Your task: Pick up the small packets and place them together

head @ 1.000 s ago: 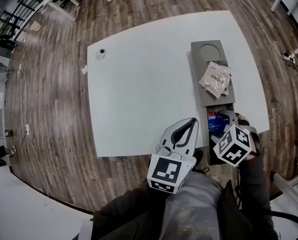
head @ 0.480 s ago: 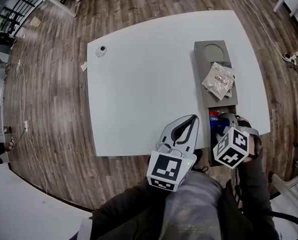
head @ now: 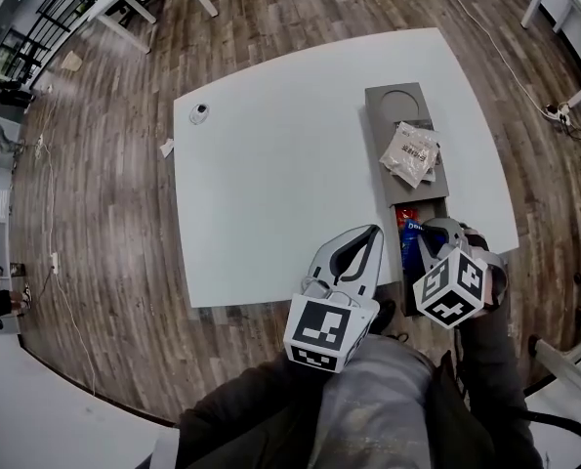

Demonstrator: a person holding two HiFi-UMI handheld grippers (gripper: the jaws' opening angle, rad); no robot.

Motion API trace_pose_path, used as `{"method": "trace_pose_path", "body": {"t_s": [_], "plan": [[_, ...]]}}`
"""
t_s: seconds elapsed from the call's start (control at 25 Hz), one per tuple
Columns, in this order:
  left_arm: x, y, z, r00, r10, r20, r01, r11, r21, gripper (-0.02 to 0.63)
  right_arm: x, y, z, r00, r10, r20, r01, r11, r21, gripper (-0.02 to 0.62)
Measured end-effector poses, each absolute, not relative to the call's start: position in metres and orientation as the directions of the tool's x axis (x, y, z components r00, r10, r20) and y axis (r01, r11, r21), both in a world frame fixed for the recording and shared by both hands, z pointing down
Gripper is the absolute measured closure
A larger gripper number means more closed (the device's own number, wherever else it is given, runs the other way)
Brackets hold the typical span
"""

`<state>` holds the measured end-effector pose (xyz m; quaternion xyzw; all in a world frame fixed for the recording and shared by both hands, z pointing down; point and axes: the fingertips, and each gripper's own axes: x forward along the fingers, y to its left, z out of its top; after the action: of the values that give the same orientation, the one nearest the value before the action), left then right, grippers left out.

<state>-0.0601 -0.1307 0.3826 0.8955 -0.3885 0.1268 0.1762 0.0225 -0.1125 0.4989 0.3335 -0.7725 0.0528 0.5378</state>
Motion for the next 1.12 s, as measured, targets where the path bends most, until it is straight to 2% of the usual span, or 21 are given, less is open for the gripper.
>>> {"method": "trace_pose_path", "body": {"t_s": [0.28,0.44,0.76,1.12], "plan": [[-0.031,-0.100,0.349,0.709,-0.634,0.309,-0.694,-0.704,0.151,0.603,0.029,-0.106,0.431,-0.213,-0.640,0.738,-0.616,0.674,0.407,0.563],[-0.019,-0.074,0.337,0.722,-0.623,0.299,-0.677,-0.726,0.120,0.603,0.029,-0.091,0.392,-0.254,-0.713,0.654,-0.659,0.623,0.423,0.563],[-0.018,-0.052,0.345,0.714,-0.621,0.324,-0.683,-0.720,0.125,0.603,0.032,-0.073,0.387,-0.264,-0.733,0.627,-0.667,0.608,0.430,0.563],[-0.029,-0.106,0.349,0.695,-0.651,0.306,-0.710,-0.689,0.147,0.603,0.032,-0.130,0.369,-0.259,-0.759,0.598,-0.654,0.594,0.469,0.563]]}}
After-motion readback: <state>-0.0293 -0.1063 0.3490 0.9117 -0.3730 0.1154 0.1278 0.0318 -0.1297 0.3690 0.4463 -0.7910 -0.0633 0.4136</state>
